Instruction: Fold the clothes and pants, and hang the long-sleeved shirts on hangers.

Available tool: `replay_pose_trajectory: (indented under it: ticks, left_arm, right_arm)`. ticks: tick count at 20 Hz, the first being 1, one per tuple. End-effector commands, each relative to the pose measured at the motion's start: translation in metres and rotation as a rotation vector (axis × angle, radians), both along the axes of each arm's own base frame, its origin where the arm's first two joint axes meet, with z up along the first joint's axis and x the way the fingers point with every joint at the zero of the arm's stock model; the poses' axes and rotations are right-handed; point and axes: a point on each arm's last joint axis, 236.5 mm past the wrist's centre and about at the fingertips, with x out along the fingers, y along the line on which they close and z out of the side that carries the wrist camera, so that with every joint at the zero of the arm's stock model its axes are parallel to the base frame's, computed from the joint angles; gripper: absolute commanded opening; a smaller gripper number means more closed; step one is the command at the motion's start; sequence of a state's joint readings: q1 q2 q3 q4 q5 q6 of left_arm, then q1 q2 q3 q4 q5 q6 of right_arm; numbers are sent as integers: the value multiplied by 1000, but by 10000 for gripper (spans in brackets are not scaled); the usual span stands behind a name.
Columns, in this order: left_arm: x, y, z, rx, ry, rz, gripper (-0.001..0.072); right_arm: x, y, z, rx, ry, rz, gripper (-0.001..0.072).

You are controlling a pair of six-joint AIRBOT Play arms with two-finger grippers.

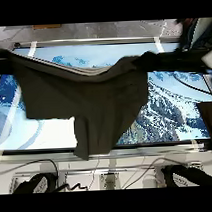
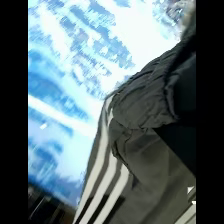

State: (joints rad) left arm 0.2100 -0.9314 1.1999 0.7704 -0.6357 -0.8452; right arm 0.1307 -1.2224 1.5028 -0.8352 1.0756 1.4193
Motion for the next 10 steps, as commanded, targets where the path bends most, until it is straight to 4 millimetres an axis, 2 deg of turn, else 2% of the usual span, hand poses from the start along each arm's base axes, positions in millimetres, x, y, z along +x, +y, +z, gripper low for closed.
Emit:
replay_pose_trajectory:
  ticks: [1, 3, 5, 8, 10]
  left_arm:
    - [72, -39, -96, -26, 149, -46, -2]
    - [92, -65, -114, 19, 124, -46, -2]
    - [97, -83, -119, 81, 98, -62, -2]
    - [90, -98, -126, 67, 135, -104, -2]
    - [77, -109, -143, 22, 237, -155, -2]
  right_arm:
    - [58, -6, -92, -33, 141, -80, 23]
    - [85, -11, -121, -30, 152, -137, 23]
    - [99, -16, -135, -36, 144, -172, 23]
    - [110, -39, -141, -145, 83, -208, 23]
    - [105, -62, -154, -226, 113, -207, 23]
